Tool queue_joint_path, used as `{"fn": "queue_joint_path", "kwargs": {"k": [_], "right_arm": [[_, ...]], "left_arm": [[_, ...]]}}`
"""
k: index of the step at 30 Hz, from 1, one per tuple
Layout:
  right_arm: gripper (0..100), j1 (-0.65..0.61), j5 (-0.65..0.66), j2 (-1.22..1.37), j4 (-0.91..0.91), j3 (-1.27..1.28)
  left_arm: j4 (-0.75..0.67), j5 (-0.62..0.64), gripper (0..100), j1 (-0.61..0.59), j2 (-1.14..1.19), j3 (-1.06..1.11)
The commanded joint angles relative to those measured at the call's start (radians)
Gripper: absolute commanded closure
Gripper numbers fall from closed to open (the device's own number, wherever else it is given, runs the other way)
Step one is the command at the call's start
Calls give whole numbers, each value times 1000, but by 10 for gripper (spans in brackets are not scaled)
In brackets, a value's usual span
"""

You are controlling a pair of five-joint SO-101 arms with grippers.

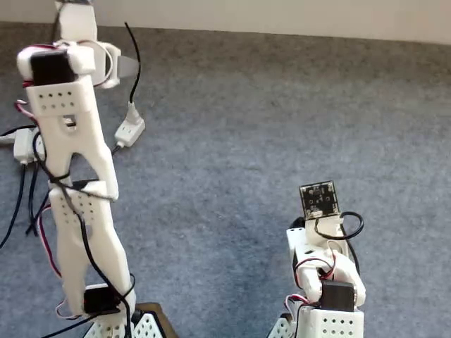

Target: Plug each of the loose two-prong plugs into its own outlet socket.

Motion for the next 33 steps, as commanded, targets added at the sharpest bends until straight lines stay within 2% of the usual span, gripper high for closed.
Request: {"fn": "queue_joint_path", "kwargs": {"k": [1,4,6,12,15,18,23,24,25,28,33], "right_arm": [[993,-8,11,-5,-18,137],[993,-8,11,-5,-18,137],[993,-8,11,-4,-18,137],[993,-4,11,4,-10,137],[993,-4,11,4,-10,137],[993,-4,11,4,-10,137],[993,-4,11,4,-10,137],[993,-4,11,4,-10,137],[993,-4,11,4,-10,137],[993,-4,11,4,-10,137],[993,-4,11,4,-10,137]], "left_arm": [[9,14,785,19,-220,50],[8,14,902,16,-383,280],[6,15,939,18,-496,446],[2,95,973,58,-917,1000],[-55,95,970,108,-1173,1405],[-331,71,969,116,-1466,1954],[-1000,-92,968,61,-1954,2896],[-1097,-129,968,48,-2045,3028],[-1131,-158,968,45,-2123,3129],[-1073,-198,969,42,-2335,3313],[-724,-199,969,48,-2563,3307]]}}
